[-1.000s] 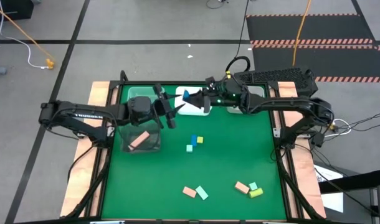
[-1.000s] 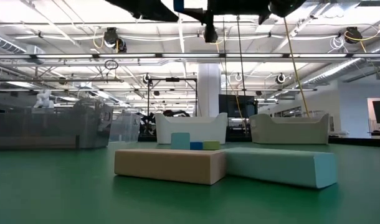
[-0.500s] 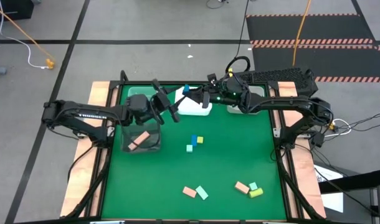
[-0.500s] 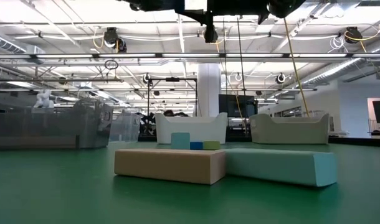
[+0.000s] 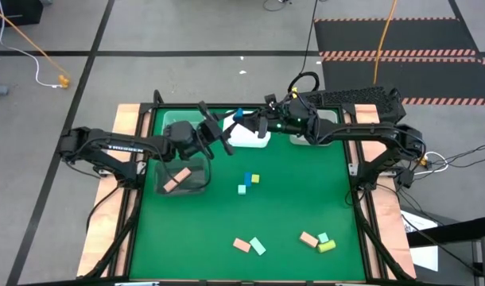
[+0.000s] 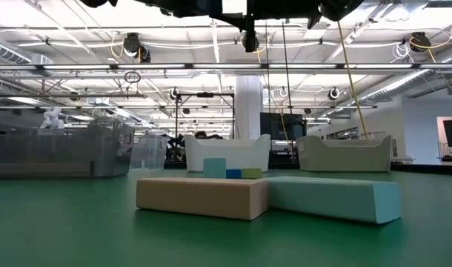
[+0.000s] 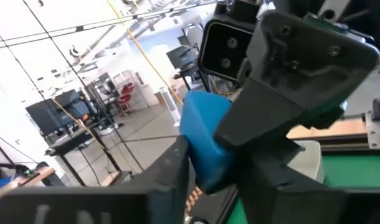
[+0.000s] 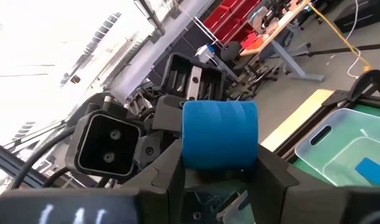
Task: Sort & place blocks by color
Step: Put the blue block into the transparent bin
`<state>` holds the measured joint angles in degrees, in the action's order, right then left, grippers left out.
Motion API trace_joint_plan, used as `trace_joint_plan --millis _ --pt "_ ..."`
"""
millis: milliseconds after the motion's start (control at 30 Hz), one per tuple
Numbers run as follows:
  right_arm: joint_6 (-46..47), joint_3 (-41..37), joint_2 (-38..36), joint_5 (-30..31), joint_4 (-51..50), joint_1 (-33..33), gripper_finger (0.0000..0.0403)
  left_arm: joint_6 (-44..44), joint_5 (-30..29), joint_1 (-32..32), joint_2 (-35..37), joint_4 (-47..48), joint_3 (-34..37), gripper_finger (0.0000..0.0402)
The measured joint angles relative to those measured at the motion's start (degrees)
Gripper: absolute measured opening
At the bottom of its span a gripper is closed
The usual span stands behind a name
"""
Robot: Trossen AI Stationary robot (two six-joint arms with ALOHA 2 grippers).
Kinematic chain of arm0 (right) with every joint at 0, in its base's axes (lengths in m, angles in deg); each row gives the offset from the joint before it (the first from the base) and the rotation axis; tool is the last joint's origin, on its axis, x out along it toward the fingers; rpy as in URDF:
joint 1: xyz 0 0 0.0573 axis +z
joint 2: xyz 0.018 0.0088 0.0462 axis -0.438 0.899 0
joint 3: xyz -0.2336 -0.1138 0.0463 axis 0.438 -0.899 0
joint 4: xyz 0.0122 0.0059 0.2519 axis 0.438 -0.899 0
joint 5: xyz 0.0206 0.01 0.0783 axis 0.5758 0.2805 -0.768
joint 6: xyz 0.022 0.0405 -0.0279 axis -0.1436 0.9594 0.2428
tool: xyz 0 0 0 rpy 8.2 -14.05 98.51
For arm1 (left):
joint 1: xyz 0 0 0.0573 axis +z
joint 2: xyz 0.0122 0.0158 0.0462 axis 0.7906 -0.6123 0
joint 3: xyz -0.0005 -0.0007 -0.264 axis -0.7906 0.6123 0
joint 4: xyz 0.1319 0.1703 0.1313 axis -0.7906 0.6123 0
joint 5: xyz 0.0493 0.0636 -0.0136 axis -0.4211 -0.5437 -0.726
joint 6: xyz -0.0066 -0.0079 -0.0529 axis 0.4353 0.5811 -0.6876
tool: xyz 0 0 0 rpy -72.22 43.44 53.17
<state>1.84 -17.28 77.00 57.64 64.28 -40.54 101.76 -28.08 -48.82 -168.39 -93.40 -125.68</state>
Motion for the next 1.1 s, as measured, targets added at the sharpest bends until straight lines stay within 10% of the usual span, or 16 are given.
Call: trace_joint_plan --millis 533,900,1100 --pt "-0.5 0.0 0.0 -9.9 -3.4 -2.8 0.0296 -1.3 0.7 -0.6 -0.1 0.5 0.0 0.0081" --pt "-3.2 0.0 -1.9 -18.0 -15.6 -7.6 0.0306 0.4 -6.5 2.5 1.3 2.2 0.0 0.0081" --pt "-8.1 0.0 -2.5 -18.5 -25.8 -9.0 0.0306 -9.1 -8.0 7.4 5.4 18.3 0.0 0.0081"
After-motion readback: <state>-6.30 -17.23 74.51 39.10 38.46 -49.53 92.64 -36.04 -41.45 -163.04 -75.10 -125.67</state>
